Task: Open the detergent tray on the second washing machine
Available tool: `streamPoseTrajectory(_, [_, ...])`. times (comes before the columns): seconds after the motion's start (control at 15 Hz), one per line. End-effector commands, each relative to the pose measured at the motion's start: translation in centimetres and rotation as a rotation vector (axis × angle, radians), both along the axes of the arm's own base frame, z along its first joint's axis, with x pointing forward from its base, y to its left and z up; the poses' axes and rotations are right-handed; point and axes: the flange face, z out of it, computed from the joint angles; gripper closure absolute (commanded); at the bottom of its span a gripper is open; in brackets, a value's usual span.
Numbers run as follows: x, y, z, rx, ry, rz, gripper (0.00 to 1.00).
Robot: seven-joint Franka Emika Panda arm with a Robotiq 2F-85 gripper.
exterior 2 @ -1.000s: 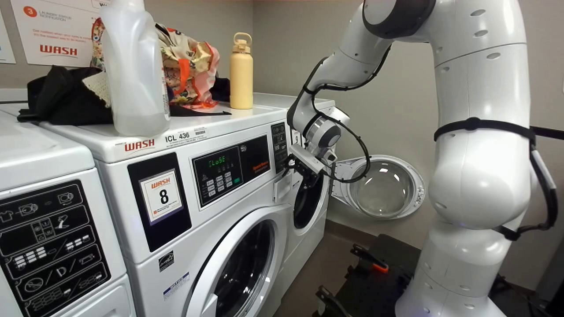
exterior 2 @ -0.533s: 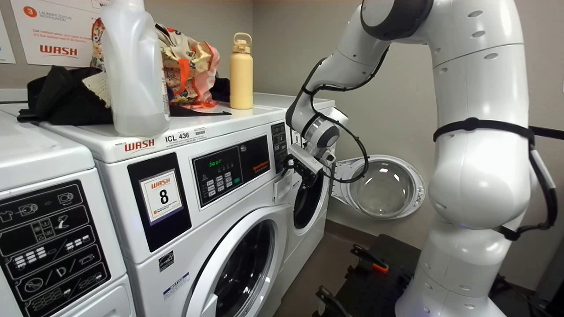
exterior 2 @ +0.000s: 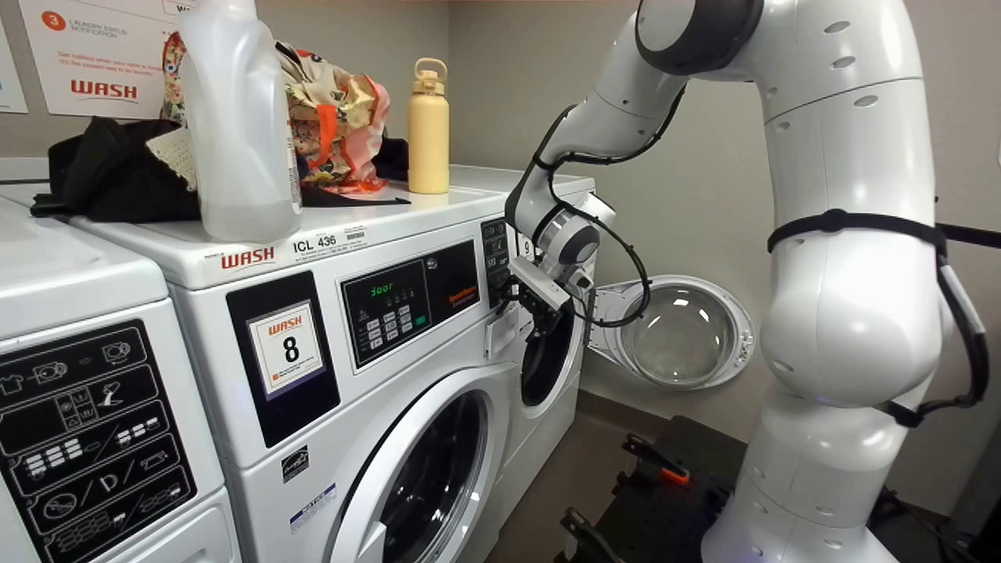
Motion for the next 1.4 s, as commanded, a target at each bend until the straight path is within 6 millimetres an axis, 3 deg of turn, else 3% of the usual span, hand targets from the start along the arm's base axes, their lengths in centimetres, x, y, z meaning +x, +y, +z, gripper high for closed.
streamPoseTrajectory(0.0, [0.4,0.0,-0.1,-0.008,-0.016,-0.007,0.00])
streamPoseTrajectory(1.33, [-0.6,0.6,-2.1,0.006,0.050,-0.002,0.00])
